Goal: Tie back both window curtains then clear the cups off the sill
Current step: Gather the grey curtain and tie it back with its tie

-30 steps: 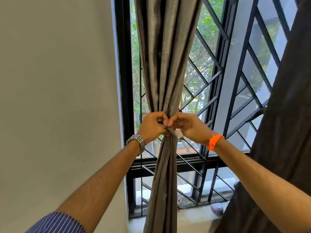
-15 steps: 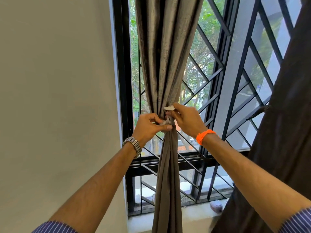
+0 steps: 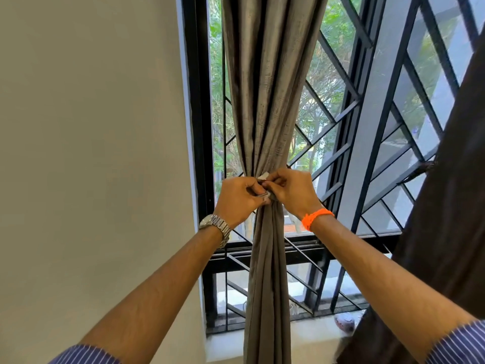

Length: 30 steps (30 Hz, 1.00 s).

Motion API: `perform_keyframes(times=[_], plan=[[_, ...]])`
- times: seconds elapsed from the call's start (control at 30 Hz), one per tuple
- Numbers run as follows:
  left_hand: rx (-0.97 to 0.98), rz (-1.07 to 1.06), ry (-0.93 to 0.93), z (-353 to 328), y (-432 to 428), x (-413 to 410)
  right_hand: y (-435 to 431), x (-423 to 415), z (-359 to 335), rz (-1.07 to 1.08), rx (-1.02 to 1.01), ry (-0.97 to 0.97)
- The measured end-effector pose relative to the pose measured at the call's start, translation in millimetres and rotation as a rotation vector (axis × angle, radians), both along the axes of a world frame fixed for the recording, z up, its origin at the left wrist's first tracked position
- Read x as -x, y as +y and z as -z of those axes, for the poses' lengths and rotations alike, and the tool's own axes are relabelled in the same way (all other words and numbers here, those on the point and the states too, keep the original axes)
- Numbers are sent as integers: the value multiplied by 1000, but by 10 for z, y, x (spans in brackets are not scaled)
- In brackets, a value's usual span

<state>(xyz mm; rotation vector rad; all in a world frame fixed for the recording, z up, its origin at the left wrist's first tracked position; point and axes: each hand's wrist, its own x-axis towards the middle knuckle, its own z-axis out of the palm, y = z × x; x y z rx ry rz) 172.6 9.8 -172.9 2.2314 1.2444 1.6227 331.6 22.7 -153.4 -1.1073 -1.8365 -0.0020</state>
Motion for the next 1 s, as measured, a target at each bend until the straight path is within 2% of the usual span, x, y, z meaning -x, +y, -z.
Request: perform_keyframes(times=[0.1,0.2,0.37,0.6,0.8,0.93,1.0], plan=[[-2,2,-7,-55,16,10,-50,-42,24,-74,-13,-114],[-2,0,-10,-100,63,17,-47,-99,-4,-136,111,-216],[8,13,-20,-84,120,-36,131,-132,-14,-94,232,-398],[168,70,-232,-75,226,15,296,-204,-35,-128,337,-437],[251,134,-305,-93,253,10,288,-175,74,-118,98,-308],[288,182,-345,-71,307,24,191,-171,171,-95,-129,-104],[295,188,-352,-54,322,21,123,-169,222,11,-325,-164]])
